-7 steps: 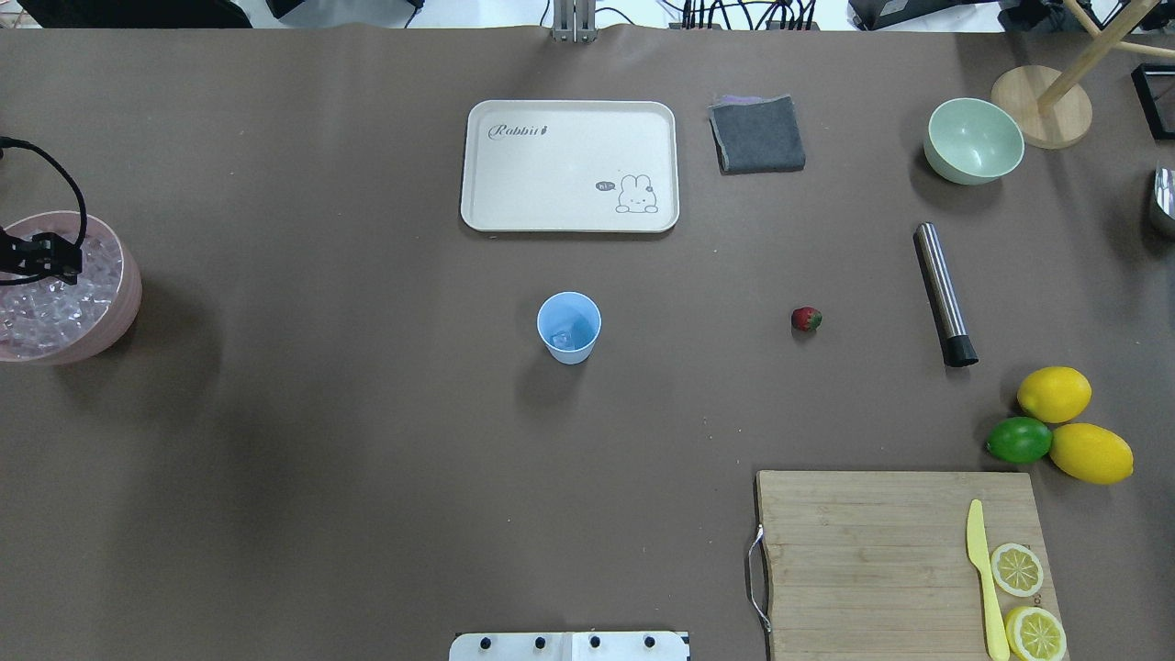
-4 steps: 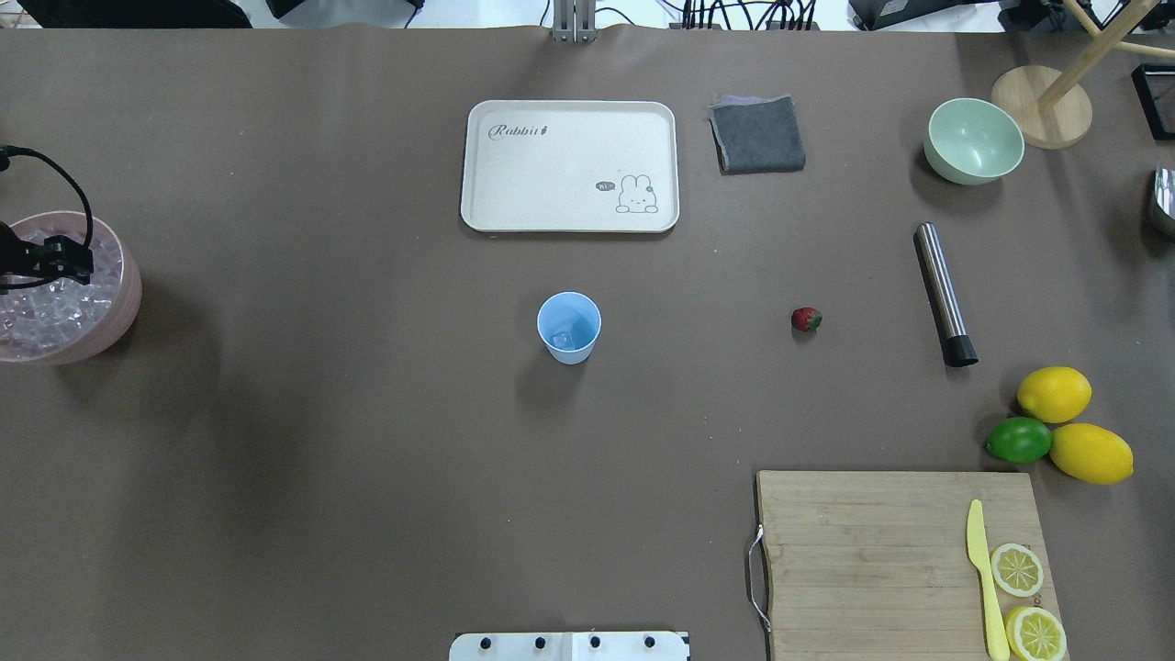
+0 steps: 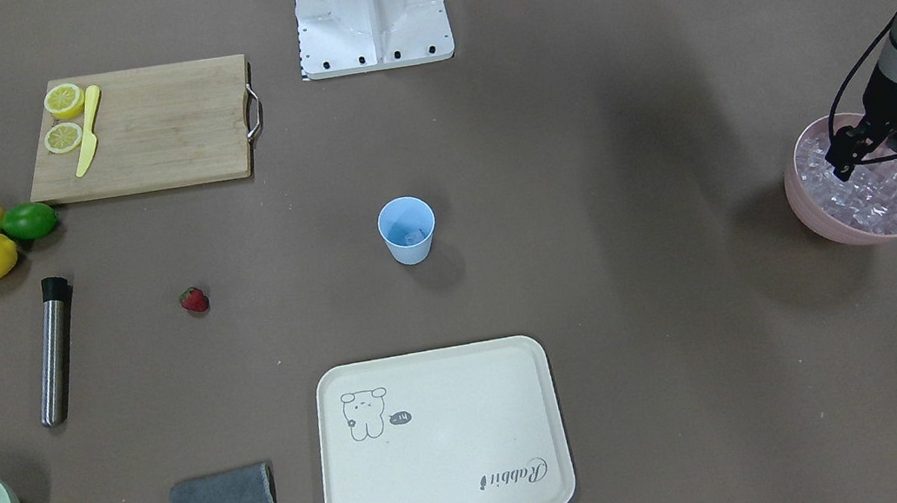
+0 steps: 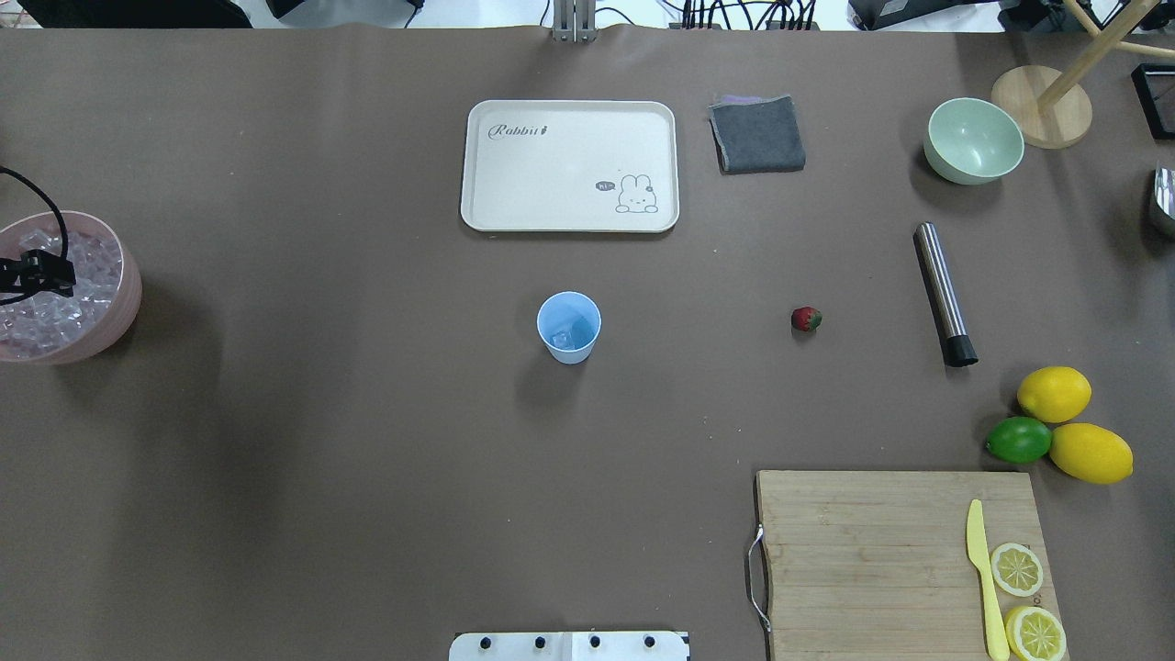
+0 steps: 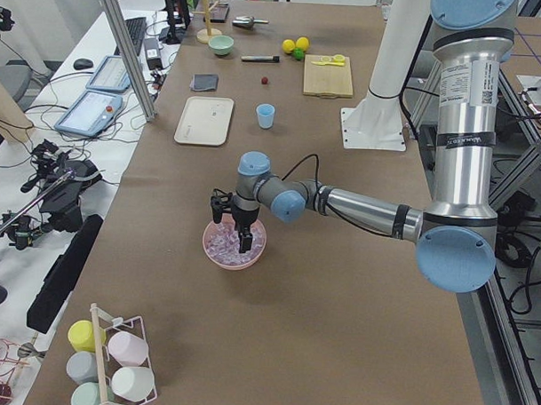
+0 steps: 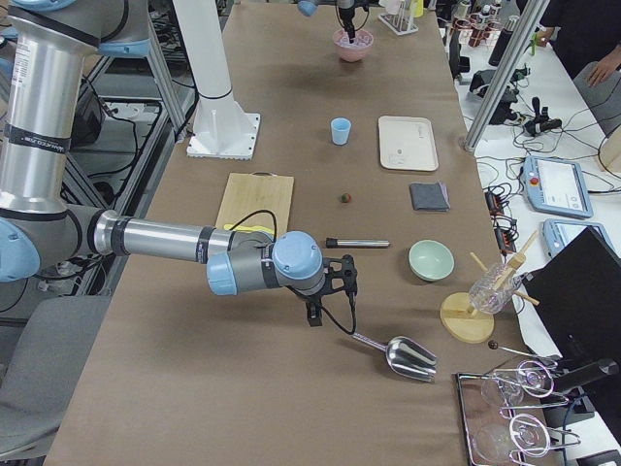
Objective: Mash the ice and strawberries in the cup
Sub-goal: 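Grasp another ice cube from the pink bowl with the left gripper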
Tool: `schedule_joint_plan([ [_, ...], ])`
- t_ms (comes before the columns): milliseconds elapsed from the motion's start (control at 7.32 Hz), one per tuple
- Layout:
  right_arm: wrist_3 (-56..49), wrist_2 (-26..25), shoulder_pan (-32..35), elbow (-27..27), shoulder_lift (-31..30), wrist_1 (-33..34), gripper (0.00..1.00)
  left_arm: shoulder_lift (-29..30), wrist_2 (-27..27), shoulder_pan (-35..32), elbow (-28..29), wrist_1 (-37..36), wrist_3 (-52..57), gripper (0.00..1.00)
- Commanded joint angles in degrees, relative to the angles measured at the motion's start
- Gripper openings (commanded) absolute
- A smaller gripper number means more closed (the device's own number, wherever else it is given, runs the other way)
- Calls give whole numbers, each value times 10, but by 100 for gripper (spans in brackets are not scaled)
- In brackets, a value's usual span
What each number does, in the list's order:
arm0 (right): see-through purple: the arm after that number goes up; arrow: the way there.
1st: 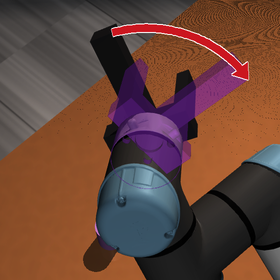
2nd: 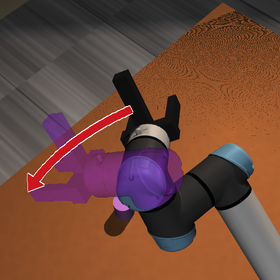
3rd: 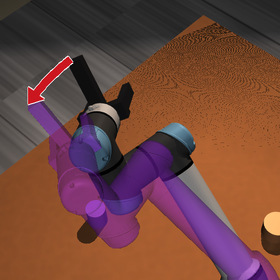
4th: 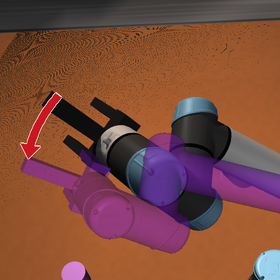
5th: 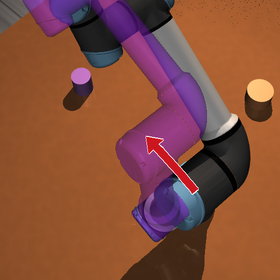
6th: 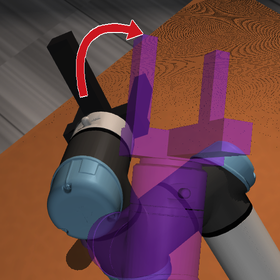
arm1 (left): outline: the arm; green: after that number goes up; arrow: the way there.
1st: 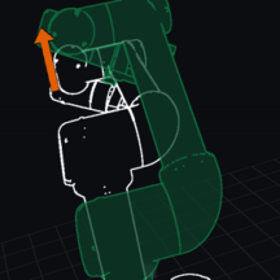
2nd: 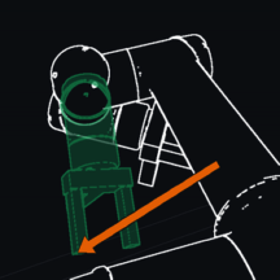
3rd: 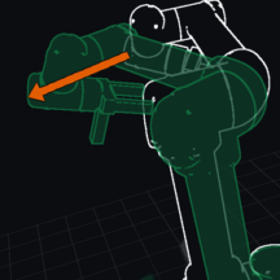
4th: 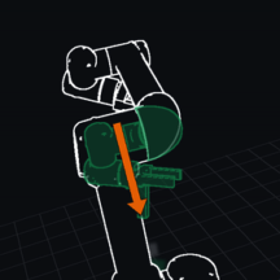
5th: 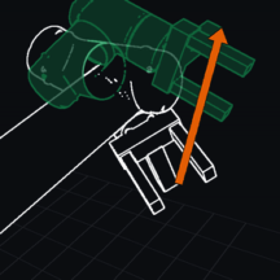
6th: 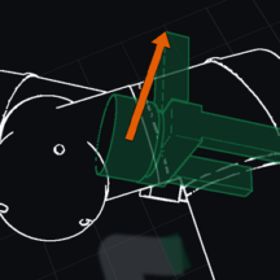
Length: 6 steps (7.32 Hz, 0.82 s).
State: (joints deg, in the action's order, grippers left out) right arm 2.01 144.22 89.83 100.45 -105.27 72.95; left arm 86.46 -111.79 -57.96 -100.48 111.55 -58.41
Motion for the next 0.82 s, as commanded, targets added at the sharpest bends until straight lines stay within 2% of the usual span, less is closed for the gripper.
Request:
schedule_joint_plan([
  [0,0,0,1,1,1,0,100,-3,2,15,-2,6,-25,97],
  [683,0,0,1,1,1,0,100,-3,2,27,12,17,-33,97],
])
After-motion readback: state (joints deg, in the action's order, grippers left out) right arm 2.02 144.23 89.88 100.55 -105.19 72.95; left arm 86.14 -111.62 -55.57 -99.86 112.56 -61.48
